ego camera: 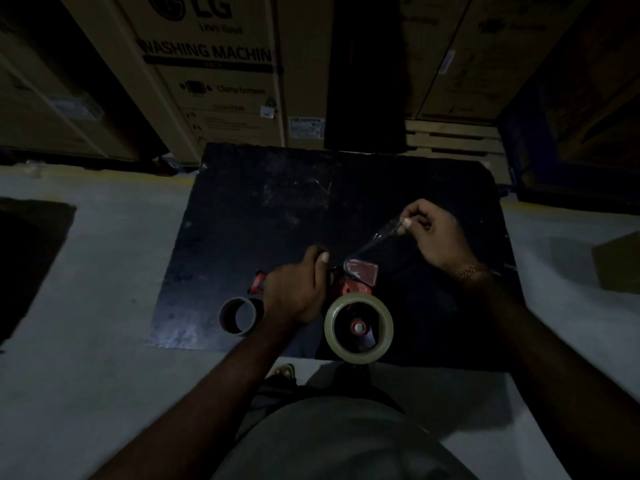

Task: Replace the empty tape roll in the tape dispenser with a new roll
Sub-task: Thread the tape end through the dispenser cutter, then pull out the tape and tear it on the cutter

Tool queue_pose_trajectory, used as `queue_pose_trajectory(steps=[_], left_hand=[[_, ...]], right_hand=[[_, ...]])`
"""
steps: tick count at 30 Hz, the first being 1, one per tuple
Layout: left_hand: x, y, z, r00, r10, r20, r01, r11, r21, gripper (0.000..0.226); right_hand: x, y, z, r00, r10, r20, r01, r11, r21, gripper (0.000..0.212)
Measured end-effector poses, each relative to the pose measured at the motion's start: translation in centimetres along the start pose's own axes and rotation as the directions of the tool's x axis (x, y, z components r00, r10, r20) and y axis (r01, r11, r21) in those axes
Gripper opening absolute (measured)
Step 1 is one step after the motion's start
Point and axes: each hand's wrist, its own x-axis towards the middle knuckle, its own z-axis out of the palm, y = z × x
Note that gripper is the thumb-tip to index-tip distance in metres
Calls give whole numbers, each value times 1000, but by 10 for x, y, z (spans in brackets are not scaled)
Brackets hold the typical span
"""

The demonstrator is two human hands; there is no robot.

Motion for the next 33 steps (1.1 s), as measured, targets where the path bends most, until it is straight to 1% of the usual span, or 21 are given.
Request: queue_pose_trajectory(steps=[2, 4, 5, 9, 12, 14, 17, 19, 21, 24, 26, 28, 29, 31, 32, 33], left_hand=[[2, -1, -2, 999, -42, 13, 43, 998, -36, 38], [5, -1, -6, 998, -65, 8, 66, 995, -70, 37], [5, -1, -8, 997, -74, 6, 74, 993, -90, 38], [6, 7, -16, 987, -147, 69, 157, 969, -190, 33], [6, 9, -20, 967, -227, 115, 250, 929, -272, 36], [5, 7, -18, 954, -264, 140, 297, 891, -343, 42], [4, -2, -6, 930, -320, 183, 368, 796, -480, 55], [6, -12, 8, 914, -351, 204, 403, 726, -557, 53], [8, -17, 19, 903, -370, 218, 423, 679, -600, 53], [10, -21, 29, 897, -378, 228, 429, 629, -648, 50], [12, -21, 34, 898, -389, 207, 417, 595, -687, 47], [15, -15, 30, 903, -390, 178, 393, 585, -710, 49], [18, -14, 30, 901, -396, 176, 393, 576, -717, 51], [22, -9, 30, 898, -395, 191, 394, 534, -748, 54], [26, -11, 35, 893, -396, 211, 405, 507, -761, 56], [28, -12, 38, 890, -393, 232, 413, 476, -776, 57]], right_hand=[[-1, -5, 3, 1000, -15, -15, 15, 999, 31, 11], [1, -13, 7, 999, -10, -34, 12, 999, 49, 10], [4, -16, 9, 999, 7, -38, -6, 999, 42, 12], [15, -26, 14, 994, 99, -54, -97, 995, 32, 51], [17, -37, 12, 989, 88, -116, -90, 996, -12, 64], [17, -39, 8, 986, 77, -148, -77, 997, 10, 61], [16, -34, 3, 985, 82, -152, -77, 996, 41, 39], [10, -29, 2, 980, 107, -166, -91, 991, 102, 32], [0, -26, 3, 972, 137, -188, -114, 985, 128, 28], [-25, -23, 11, 962, 232, -142, -199, 957, 212, 21], [-46, -20, 23, 953, 297, -57, -269, 921, 282, 20], [-67, -17, 37, 930, 362, 55, -355, 854, 379, 32], [-76, -18, 44, 909, 402, 112, -406, 791, 457, 43], [-91, -22, 52, 863, 460, 208, -473, 596, 649, 65], [-96, -25, 53, 864, 443, 239, -465, 520, 717, 72], [-100, -28, 54, 874, 418, 247, -446, 490, 749, 73]])
